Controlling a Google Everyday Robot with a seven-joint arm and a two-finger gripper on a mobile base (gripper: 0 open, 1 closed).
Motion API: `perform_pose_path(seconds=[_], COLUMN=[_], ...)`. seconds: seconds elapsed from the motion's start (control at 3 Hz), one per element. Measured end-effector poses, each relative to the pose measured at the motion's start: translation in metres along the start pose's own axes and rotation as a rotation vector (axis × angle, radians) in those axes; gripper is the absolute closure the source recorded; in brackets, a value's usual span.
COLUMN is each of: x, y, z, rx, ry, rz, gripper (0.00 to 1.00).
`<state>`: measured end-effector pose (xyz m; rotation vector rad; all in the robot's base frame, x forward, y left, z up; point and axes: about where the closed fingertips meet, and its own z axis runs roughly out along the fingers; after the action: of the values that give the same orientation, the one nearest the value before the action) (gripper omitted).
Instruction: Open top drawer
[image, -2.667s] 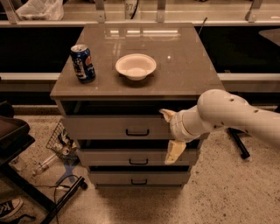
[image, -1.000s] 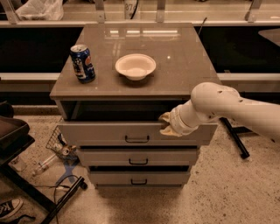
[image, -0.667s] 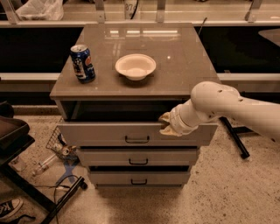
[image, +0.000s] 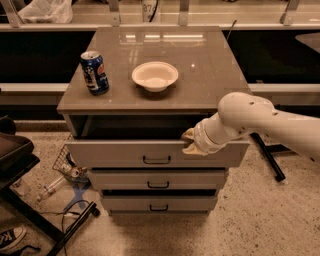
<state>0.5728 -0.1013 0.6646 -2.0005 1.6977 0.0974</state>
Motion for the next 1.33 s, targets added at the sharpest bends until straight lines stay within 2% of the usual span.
perform_pose_path(seconds=[0.67, 1.0, 1.33], x=[-0.0001, -0.0001, -0.0001], y=[0.0000, 0.0000, 0.0001], z=[-0.0002, -0.0001, -0.0001], rx=[0.000, 0.000, 0.000], ry=[0.000, 0.000, 0.000], rz=[0.000, 0.000, 0.000], gripper=[1.00, 0.82, 0.59])
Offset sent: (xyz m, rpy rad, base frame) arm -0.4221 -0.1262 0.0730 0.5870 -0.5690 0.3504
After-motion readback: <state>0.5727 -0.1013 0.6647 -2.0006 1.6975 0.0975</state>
